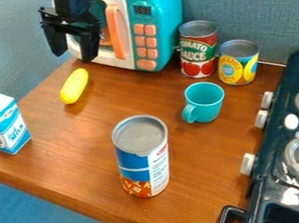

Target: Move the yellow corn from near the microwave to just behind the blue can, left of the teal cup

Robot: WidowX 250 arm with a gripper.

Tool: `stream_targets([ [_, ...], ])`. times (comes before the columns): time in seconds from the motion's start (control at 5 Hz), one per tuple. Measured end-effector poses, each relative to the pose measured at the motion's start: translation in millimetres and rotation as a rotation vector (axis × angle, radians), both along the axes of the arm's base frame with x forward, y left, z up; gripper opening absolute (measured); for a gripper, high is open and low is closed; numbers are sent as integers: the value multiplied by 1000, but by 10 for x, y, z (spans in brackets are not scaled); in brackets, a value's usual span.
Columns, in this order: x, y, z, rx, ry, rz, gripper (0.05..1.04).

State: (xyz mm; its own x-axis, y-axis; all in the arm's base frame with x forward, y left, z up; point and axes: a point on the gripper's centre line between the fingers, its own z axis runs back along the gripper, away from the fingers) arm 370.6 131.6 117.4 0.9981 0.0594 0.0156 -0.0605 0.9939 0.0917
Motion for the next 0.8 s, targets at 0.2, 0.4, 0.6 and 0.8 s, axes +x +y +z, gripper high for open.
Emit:
stream_targets([
  [0.2,-20,-15,-169,-15,43,-1,997],
  [0.4,53,22,-236,-18,5,-2,997],
  [0.6,64,235,-285,-62,-30,-7,997],
  [0.8,61,381,-339,-49,-32,9,997],
])
